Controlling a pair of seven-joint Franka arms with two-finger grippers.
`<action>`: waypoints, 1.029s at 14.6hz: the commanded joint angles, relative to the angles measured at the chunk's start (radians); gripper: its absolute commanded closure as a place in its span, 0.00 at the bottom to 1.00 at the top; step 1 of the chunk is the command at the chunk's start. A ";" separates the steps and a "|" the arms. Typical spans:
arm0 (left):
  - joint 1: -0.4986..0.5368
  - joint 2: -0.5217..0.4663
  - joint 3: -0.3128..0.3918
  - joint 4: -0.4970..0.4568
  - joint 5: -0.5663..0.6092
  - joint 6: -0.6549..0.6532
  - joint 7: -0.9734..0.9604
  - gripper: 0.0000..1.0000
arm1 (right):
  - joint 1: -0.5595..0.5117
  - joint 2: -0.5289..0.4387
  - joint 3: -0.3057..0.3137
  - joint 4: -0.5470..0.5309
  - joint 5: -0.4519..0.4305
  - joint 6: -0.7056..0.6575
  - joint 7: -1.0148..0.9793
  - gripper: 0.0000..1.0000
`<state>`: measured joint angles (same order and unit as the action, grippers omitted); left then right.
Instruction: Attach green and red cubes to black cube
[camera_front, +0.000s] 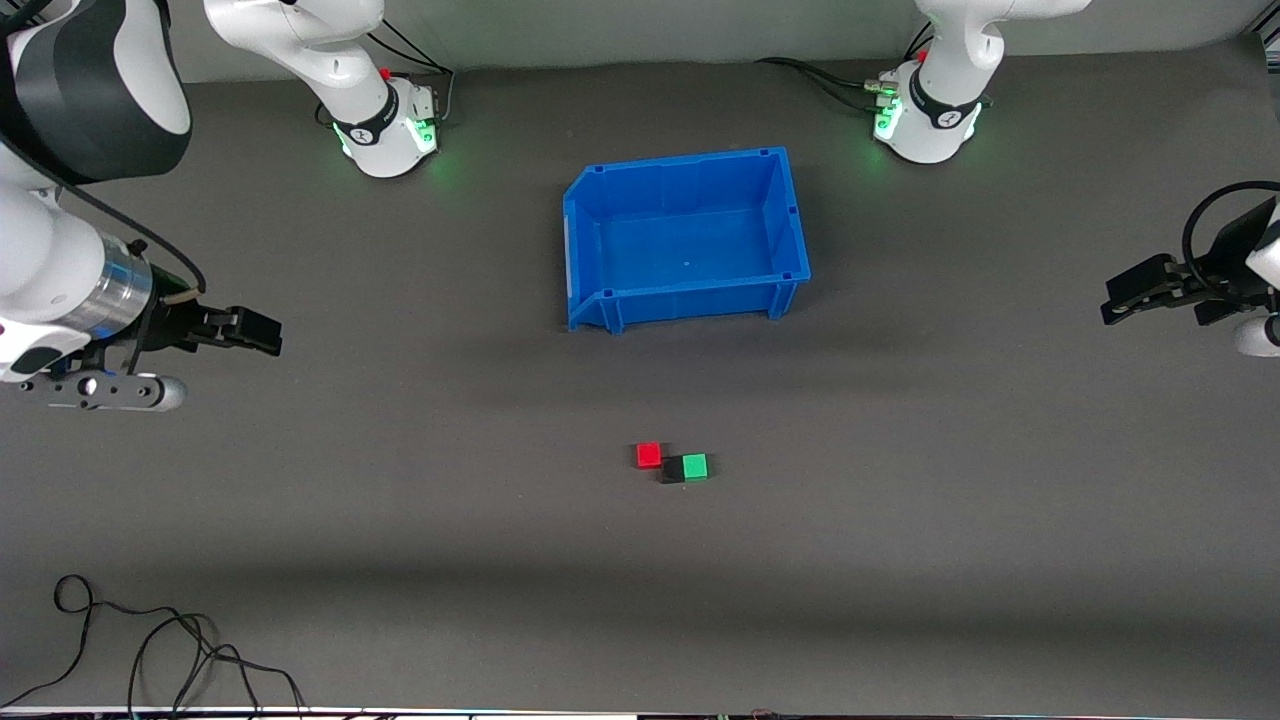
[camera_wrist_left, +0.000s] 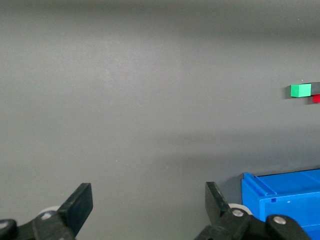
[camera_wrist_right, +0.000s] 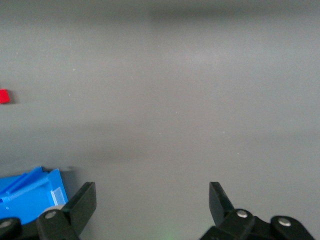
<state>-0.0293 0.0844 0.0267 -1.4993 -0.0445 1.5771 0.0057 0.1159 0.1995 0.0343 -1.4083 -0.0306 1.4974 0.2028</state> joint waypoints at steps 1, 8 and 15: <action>0.014 -0.058 -0.019 -0.073 0.017 0.038 0.017 0.00 | 0.010 -0.061 -0.051 -0.067 -0.009 0.038 -0.103 0.00; 0.003 -0.098 -0.021 -0.131 0.017 0.057 0.017 0.00 | 0.013 -0.071 -0.059 -0.083 -0.002 0.038 -0.109 0.00; 0.002 -0.097 -0.022 -0.113 0.017 0.011 0.019 0.00 | -0.073 -0.189 0.001 -0.264 0.000 0.162 -0.111 0.00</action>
<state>-0.0269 0.0190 0.0076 -1.5987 -0.0434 1.6061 0.0092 0.0823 0.1028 -0.0016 -1.5515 -0.0305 1.6014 0.1136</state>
